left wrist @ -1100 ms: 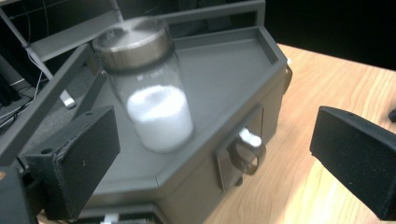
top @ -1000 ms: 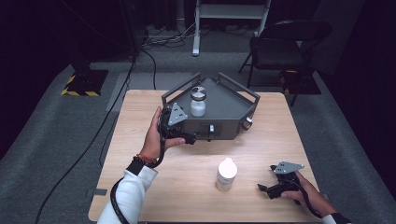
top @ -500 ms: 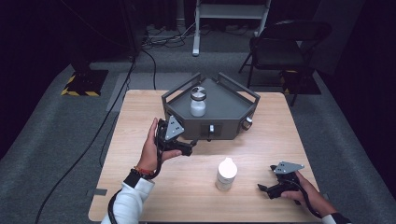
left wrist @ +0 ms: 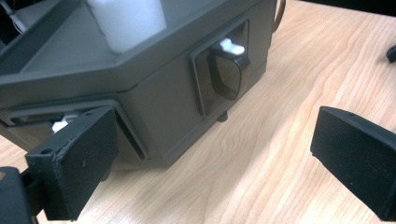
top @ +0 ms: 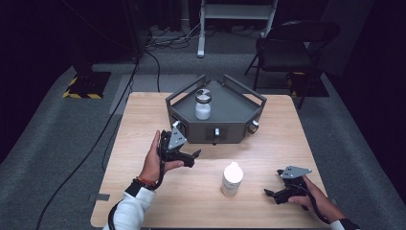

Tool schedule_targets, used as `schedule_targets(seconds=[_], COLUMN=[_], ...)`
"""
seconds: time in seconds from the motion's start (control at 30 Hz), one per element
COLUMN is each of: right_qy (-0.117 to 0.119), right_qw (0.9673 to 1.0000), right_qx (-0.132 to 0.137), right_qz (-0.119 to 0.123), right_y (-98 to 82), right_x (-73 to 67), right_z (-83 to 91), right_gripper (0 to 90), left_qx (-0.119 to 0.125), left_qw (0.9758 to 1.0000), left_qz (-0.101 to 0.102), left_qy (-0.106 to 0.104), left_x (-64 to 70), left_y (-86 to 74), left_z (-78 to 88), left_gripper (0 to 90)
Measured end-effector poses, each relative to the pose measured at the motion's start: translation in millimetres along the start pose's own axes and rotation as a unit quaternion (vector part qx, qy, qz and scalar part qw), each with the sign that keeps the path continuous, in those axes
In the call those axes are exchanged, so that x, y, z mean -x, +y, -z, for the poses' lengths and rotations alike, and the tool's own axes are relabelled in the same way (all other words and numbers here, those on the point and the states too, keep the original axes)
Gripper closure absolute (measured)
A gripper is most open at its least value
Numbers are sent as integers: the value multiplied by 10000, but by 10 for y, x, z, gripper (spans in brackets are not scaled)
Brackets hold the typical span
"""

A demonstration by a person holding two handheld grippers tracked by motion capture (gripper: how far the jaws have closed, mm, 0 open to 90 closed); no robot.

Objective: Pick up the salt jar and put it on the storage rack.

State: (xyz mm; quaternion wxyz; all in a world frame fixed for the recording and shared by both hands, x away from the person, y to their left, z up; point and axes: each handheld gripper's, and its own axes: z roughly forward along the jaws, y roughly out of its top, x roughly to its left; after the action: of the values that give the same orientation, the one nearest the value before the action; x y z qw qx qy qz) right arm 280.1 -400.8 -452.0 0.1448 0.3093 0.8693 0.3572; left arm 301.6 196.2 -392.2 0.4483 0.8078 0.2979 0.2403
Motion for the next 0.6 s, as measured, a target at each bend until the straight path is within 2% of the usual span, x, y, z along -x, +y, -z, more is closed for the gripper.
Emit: schedule_targets(seconds=[0.23,0.4,0.6], right_qy=[-3,-4,-4], right_qw=[10000,10000,10000], right_qx=[3,2,3], right_qz=[-7,-6,-5], right_y=[-4,-3,-4], right_x=[-2,-2,-2], right_z=[2,3,3], right_gripper=[0,0,0], left_qx=[-207,-385,-537], left_qw=[9997,9990,9983], left_qz=[-65,-205,-219], left_qy=[-71,-102,-110], left_x=[52,108,121], left_y=[-50,-60,-110], left_z=[22,14,31], left_gripper=[9,9,9])
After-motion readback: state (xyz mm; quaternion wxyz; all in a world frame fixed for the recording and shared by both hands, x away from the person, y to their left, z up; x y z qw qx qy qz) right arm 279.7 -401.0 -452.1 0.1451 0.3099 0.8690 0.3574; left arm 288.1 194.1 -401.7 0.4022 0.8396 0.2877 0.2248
